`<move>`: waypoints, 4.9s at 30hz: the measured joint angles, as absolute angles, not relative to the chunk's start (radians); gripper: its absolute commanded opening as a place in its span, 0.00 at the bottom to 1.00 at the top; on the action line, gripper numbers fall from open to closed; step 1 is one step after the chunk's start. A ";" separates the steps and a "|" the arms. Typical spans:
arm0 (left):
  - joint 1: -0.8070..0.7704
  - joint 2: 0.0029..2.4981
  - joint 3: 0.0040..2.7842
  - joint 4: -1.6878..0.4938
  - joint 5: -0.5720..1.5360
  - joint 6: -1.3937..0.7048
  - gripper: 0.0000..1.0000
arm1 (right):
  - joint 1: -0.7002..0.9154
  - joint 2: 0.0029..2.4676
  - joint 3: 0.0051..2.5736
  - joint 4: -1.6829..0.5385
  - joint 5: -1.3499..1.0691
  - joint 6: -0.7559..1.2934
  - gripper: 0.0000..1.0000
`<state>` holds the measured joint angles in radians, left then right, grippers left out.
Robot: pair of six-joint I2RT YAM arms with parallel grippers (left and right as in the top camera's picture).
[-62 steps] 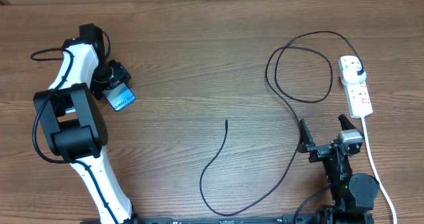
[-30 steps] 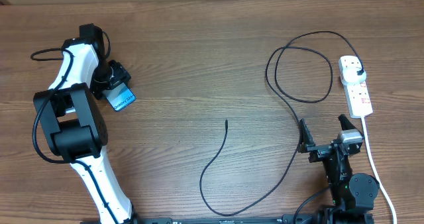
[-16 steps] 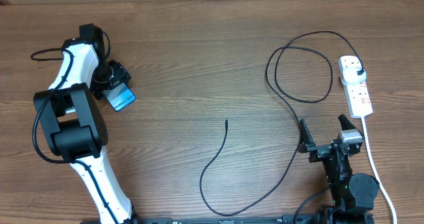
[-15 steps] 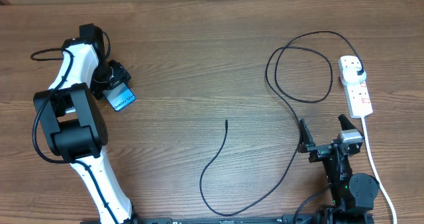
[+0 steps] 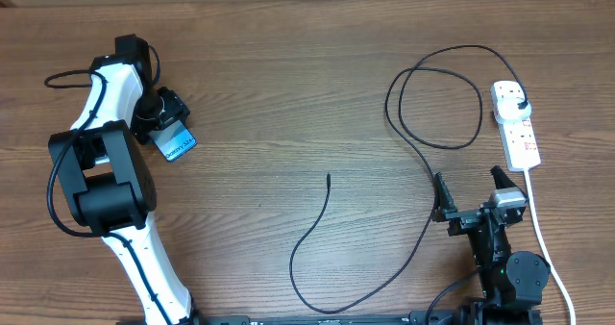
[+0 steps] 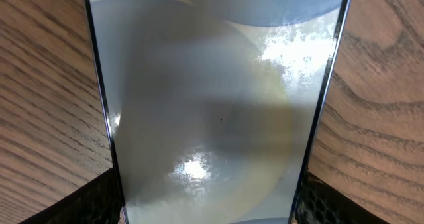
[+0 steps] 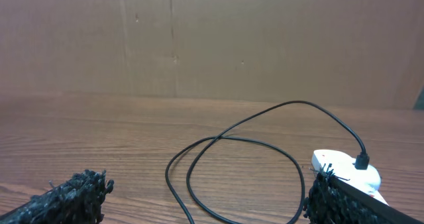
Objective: Plug charger to phone and switch on socket
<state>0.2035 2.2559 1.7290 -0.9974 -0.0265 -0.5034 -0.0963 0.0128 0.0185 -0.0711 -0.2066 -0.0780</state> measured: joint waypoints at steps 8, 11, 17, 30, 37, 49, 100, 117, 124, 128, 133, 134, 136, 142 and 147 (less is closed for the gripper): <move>0.204 2.256 1.729 -0.998 -0.027 -0.503 0.04 | -0.096 0.013 0.019 -0.071 -0.206 -0.079 1.00; 0.204 2.256 1.729 -0.999 -0.027 -0.503 0.04 | -0.096 0.013 0.019 -0.071 -0.206 -0.079 1.00; 0.204 2.256 1.732 -1.010 -0.027 -0.503 0.04 | -0.096 0.013 0.019 -0.071 -0.206 -0.079 1.00; 0.204 2.258 1.783 -1.090 -0.038 -0.503 0.05 | -0.097 0.013 0.019 -0.071 -0.206 -0.079 1.00; 0.204 2.258 1.822 -1.124 -0.038 -0.503 0.04 | -0.096 0.013 0.019 -0.071 -0.206 -0.078 1.00; 0.204 2.259 1.934 -1.224 -0.038 -0.503 0.04 | -0.097 0.013 0.019 -0.071 -0.206 -0.079 1.00; 0.143 2.260 2.119 -1.599 1.267 -0.492 0.04 | -0.096 0.013 0.019 -0.071 -0.206 -0.079 1.00; 0.143 2.260 2.119 -1.625 1.357 -0.491 0.04 | -0.096 0.013 0.019 -0.071 -0.206 -0.079 1.00; 0.143 2.260 2.119 -1.638 1.370 -0.491 0.04 | -0.096 0.013 0.019 -0.071 -0.206 -0.078 1.00; 0.143 2.260 2.119 -1.650 1.374 -0.491 0.04 | -0.096 0.013 0.018 -0.071 -0.206 -0.079 1.00; 0.143 2.260 2.120 -1.650 1.374 -0.491 0.04 | -0.097 0.013 0.019 -0.071 -0.207 -0.078 1.00; 0.143 2.260 2.120 -1.650 1.374 -0.491 0.04 | -0.097 0.013 0.019 -0.071 -0.206 -0.078 1.00; 0.143 2.260 2.120 -1.650 1.374 -0.491 0.04 | -0.096 0.013 0.019 -0.072 -0.206 -0.078 1.00; 0.143 2.260 2.120 -1.650 1.374 -0.491 0.04 | -0.096 0.013 0.019 -0.071 -0.206 -0.078 1.00; 0.143 2.260 2.120 -1.650 1.373 -0.491 0.04 | -0.096 0.013 0.019 -0.072 -0.206 -0.079 1.00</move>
<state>0.1432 2.2597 2.1197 -1.6501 1.3727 -0.4911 -0.0963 0.0128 0.0185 -0.0715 -0.2062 -0.0788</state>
